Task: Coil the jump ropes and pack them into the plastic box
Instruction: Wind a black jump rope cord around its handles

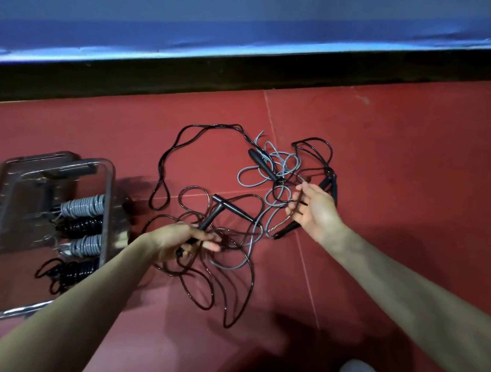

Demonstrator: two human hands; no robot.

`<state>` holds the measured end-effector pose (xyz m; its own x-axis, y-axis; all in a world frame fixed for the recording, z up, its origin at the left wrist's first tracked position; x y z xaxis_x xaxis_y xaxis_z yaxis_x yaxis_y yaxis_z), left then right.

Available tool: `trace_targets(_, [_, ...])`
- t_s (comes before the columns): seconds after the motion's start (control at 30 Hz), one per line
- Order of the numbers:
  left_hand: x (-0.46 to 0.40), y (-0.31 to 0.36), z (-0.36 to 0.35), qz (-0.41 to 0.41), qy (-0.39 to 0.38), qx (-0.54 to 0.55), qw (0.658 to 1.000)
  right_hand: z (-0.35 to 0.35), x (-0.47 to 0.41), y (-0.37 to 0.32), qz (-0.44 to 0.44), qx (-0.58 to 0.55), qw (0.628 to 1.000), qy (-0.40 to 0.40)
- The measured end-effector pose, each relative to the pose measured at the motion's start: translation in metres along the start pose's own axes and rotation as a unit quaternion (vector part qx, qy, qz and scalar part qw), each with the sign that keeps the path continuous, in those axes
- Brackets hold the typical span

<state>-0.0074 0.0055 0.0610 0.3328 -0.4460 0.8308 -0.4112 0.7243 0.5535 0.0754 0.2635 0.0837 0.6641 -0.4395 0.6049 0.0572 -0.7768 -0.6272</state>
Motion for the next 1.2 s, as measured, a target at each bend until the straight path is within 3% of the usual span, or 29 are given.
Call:
trace_targets(0.13, [-0.003,0.014,0.004,-0.035,0.018,0.126,0.991,-0.001,0.035,0.012,0.087,0.224,0.951,-0.196])
trace_targets(0.27, [-0.008,0.045,-0.016,-0.021,0.039,0.139,0.989,0.003,0.064,0.036,0.132,0.423,0.835,-0.327])
trace_targets(0.43, [-0.010,0.070,-0.057,-0.018,-0.051,0.153,0.987,0.008,0.085,0.057,0.207,0.553,0.692,-0.415])
trace_targets(0.57, [-0.016,0.073,-0.054,-0.023,0.007,0.119,0.993,0.023,0.084,0.068,0.212,0.572,0.672,-0.420])
trace_targets(0.7, [-0.019,0.061,-0.041,-0.031,0.109,-0.010,0.994,0.037,0.077,0.071,0.220,0.569,0.690,-0.388])
trace_targets(0.8, [-0.018,0.047,-0.035,-0.024,0.147,-0.031,0.988,0.045,0.066,0.073,0.193,0.590,0.686,-0.379])
trace_targets(0.87, [-0.018,0.041,-0.032,-0.021,0.162,-0.030,0.986,0.046,0.057,0.071,0.207,0.606,0.699,-0.317])
trace_targets(0.97, [-0.022,0.036,-0.023,-0.017,0.192,-0.027,0.981,0.038,0.031,0.060,0.240,0.613,0.738,-0.144])
trace_targets(1.0, [-0.023,0.036,-0.020,-0.017,0.201,-0.026,0.979,0.033,0.020,0.055,0.256,0.618,0.733,-0.121])
trace_targets(1.1, [-0.028,0.030,-0.013,-0.013,0.211,-0.030,0.977,0.010,-0.012,0.046,0.267,0.650,0.693,-0.160])
trace_targets(1.2, [-0.030,0.027,-0.011,-0.014,0.207,-0.026,0.978,-0.009,-0.037,0.051,0.223,0.745,0.589,-0.218])
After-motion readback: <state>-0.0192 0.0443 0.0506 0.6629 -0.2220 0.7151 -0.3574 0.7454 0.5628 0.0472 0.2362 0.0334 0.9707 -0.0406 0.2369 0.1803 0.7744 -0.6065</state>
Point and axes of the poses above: each hand's wrist, its own x-axis away from the middle knuckle, its own z-axis out of the back of the hand, y = z × x, the point moved 1 cm from there along -x, towards the middle knuckle, and after that the axes turned 14 degrees about -x, right-handed, at the moved point
